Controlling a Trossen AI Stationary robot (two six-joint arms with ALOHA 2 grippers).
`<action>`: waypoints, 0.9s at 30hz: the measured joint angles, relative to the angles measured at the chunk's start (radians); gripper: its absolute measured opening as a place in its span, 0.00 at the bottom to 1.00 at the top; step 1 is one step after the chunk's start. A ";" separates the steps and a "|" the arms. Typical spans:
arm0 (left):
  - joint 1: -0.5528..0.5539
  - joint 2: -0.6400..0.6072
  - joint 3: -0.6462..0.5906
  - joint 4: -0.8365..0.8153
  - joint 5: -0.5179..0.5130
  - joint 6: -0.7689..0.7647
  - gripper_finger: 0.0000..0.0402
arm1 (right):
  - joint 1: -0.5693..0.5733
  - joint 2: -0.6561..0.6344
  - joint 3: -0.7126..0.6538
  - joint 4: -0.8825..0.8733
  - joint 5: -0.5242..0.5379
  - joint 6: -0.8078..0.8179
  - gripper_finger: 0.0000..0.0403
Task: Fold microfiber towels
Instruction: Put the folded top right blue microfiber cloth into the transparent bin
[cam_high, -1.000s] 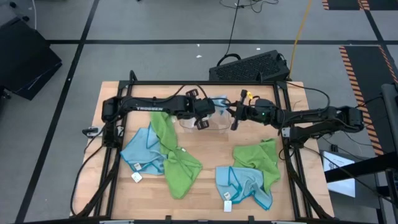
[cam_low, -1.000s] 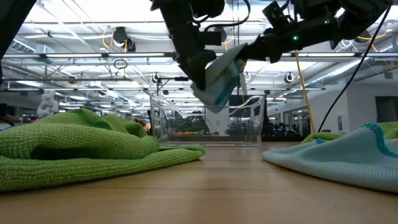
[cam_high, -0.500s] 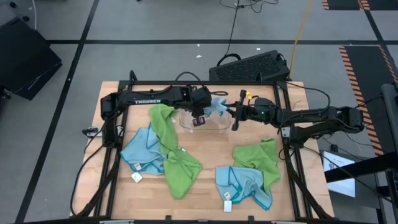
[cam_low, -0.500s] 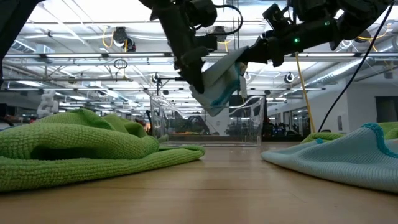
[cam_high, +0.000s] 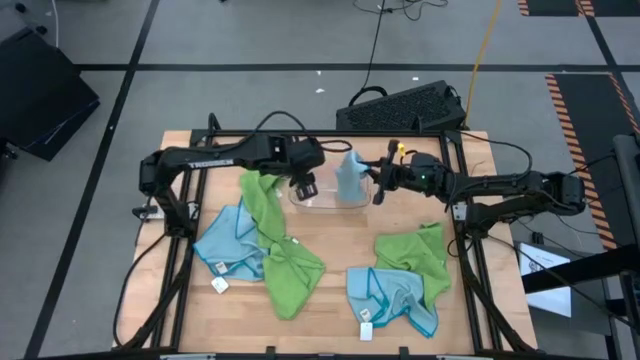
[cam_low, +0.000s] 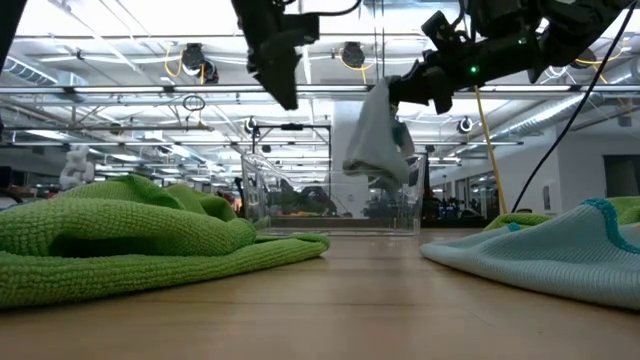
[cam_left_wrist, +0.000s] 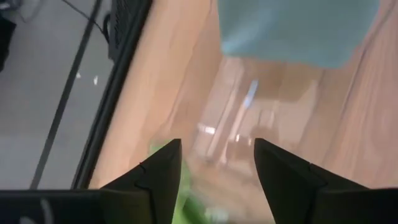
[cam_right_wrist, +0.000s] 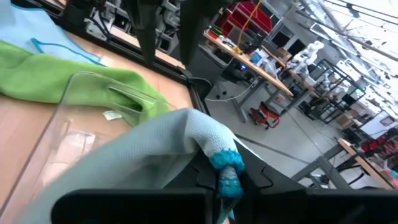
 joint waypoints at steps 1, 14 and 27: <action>-0.007 0.002 -0.001 0.018 -0.001 -0.016 0.51 | -0.002 0.000 0.000 0.001 0.000 -0.002 0.03; -0.187 0.009 -0.279 0.663 -0.269 -0.155 0.51 | -0.004 0.000 0.000 0.000 0.000 -0.002 0.03; -0.265 0.009 -0.562 1.169 -0.506 -0.023 0.73 | -0.004 0.000 0.000 0.015 0.002 0.042 0.03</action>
